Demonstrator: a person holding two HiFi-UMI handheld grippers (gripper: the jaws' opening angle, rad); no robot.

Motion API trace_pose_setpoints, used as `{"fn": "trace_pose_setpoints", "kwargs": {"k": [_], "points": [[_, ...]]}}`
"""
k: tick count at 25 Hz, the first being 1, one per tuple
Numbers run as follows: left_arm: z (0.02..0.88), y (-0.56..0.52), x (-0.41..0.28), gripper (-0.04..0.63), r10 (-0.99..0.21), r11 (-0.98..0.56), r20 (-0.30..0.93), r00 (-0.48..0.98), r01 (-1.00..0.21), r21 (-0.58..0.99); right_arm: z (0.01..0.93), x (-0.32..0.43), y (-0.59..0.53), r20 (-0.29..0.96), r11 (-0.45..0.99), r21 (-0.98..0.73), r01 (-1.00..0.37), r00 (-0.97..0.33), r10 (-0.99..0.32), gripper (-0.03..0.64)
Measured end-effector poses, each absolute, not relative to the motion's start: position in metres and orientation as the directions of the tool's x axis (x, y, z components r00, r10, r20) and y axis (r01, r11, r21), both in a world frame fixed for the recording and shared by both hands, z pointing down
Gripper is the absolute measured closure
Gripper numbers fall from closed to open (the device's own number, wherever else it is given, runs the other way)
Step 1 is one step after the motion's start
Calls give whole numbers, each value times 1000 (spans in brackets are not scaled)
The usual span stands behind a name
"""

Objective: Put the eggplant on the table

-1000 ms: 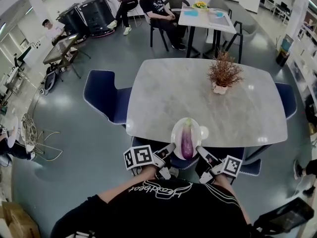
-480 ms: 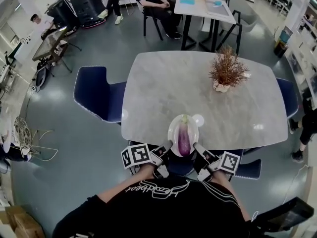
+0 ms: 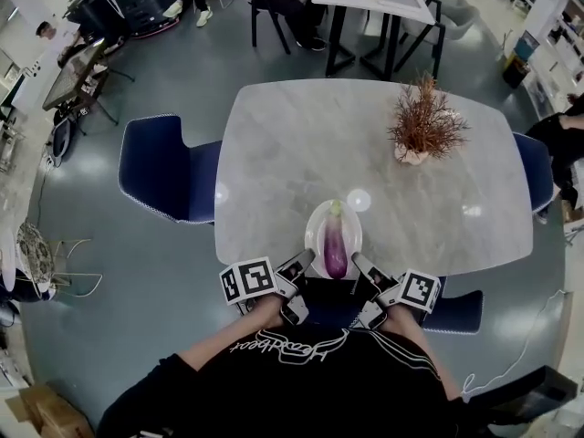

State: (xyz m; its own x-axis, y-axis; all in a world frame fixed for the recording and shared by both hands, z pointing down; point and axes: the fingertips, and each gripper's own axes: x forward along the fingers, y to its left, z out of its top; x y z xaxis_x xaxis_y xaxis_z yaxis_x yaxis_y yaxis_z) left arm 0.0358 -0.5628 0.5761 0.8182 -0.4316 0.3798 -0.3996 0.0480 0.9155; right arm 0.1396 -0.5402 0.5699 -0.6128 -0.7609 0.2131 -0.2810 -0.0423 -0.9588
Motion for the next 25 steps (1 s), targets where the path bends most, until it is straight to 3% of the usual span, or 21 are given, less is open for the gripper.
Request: {"fn": "trace_pose_setpoints", "kwargs": {"k": [16,25], "points": [[613,-636,51,571,-402,15,394,827,-425,905,605,151,-608,262,-77,-945,-319,-592,-762,583],[648,-656,63,571,-384,9,419,823,-450,893,646,165,-623,373,-159,-906,-392,-565,-736,583]]}}
